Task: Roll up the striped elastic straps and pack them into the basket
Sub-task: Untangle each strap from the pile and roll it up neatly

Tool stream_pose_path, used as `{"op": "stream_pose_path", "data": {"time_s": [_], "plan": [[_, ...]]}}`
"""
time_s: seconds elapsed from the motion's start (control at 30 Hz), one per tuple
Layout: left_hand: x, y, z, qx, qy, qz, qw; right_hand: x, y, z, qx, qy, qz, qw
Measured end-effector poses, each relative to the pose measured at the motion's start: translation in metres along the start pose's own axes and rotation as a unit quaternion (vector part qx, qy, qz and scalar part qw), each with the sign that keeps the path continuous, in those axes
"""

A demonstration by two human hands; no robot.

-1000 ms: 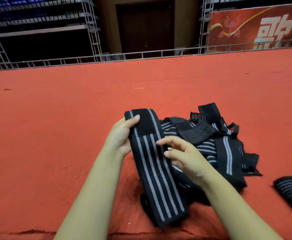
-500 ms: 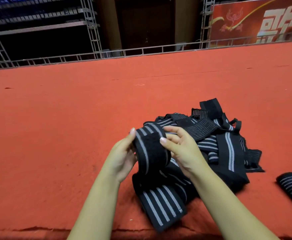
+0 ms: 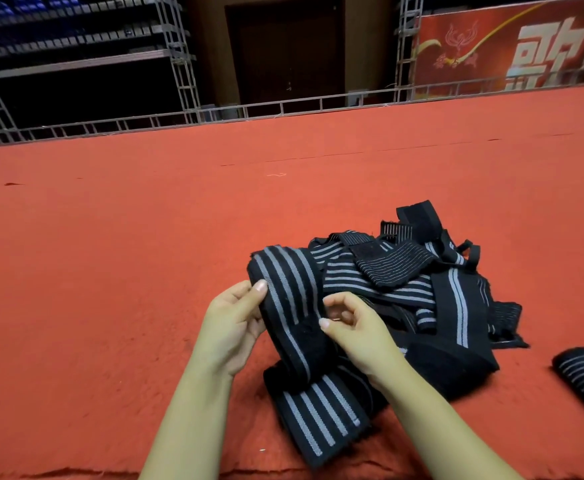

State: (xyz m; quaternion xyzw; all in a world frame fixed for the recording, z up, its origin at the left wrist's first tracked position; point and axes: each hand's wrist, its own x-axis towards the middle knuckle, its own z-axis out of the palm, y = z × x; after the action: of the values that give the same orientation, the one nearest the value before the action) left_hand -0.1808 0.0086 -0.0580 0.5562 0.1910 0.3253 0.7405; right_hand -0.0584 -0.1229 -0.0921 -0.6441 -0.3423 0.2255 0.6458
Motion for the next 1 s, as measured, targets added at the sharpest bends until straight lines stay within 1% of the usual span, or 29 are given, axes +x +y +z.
{"op": "stream_pose_path", "data": {"time_s": [0.07, 0.17, 0.23, 0.27, 0.3, 0.37, 0.43, 0.57, 0.63, 0.73, 0.77, 0.83, 0.9, 0.93, 1.0], "plan": [[-0.004, -0.001, 0.003, 0.056, 0.001, 0.008, 0.998, 0.001, -0.001, 0.003, 0.008, 0.012, -0.028, 1.0], [-0.007, -0.004, 0.005, 0.121, -0.008, 0.035, 0.992, 0.005, -0.007, 0.003, 0.068, 0.056, -0.052, 0.995], [-0.008, -0.004, 0.002, 0.173, -0.006, 0.06, 0.983, 0.01, -0.007, 0.001, 0.055, 0.086, -0.059, 0.993], [-0.008, -0.003, 0.002, 0.176, -0.007, 0.062, 0.982, 0.012, -0.006, -0.001, 0.038, 0.089, -0.057, 0.994], [-0.008, -0.001, 0.001, 0.158, -0.012, 0.061, 0.986, 0.014, -0.004, -0.003, 0.019, 0.091, -0.054, 0.994], [-0.009, 0.005, 0.0, 0.086, -0.013, 0.056, 0.995, 0.02, 0.001, -0.013, -0.029, 0.114, -0.051, 0.992], [-0.009, 0.013, -0.003, 0.036, 0.04, 0.067, 0.996, 0.026, 0.003, -0.033, -0.079, 0.147, -0.049, 0.985], [-0.006, 0.03, -0.031, 0.003, 0.157, 0.131, 0.979, 0.028, 0.004, -0.087, -0.188, 0.152, -0.01, 0.97], [-0.004, 0.039, -0.046, -0.022, 0.189, 0.146, 0.971, 0.026, 0.005, -0.112, -0.248, 0.158, 0.021, 0.956], [0.0, 0.042, -0.047, -0.001, 0.18, 0.145, 0.973, 0.027, 0.004, -0.128, -0.332, 0.128, 0.069, 0.932], [0.001, 0.04, -0.042, 0.014, 0.169, 0.137, 0.976, 0.029, 0.002, -0.127, -0.363, 0.129, 0.07, 0.92], [0.003, 0.036, -0.029, 0.022, 0.151, 0.127, 0.98, 0.037, -0.01, -0.117, -0.389, 0.154, 0.04, 0.907], [0.005, 0.034, -0.019, 0.006, 0.141, 0.122, 0.983, 0.05, -0.025, -0.099, -0.381, 0.166, -0.013, 0.91], [0.006, 0.033, -0.016, -0.005, 0.138, 0.117, 0.983, 0.061, -0.03, -0.09, -0.379, 0.147, -0.038, 0.913], [0.008, 0.033, -0.012, -0.013, 0.129, 0.108, 0.986, 0.085, -0.033, -0.067, -0.384, 0.069, -0.053, 0.919]]}}
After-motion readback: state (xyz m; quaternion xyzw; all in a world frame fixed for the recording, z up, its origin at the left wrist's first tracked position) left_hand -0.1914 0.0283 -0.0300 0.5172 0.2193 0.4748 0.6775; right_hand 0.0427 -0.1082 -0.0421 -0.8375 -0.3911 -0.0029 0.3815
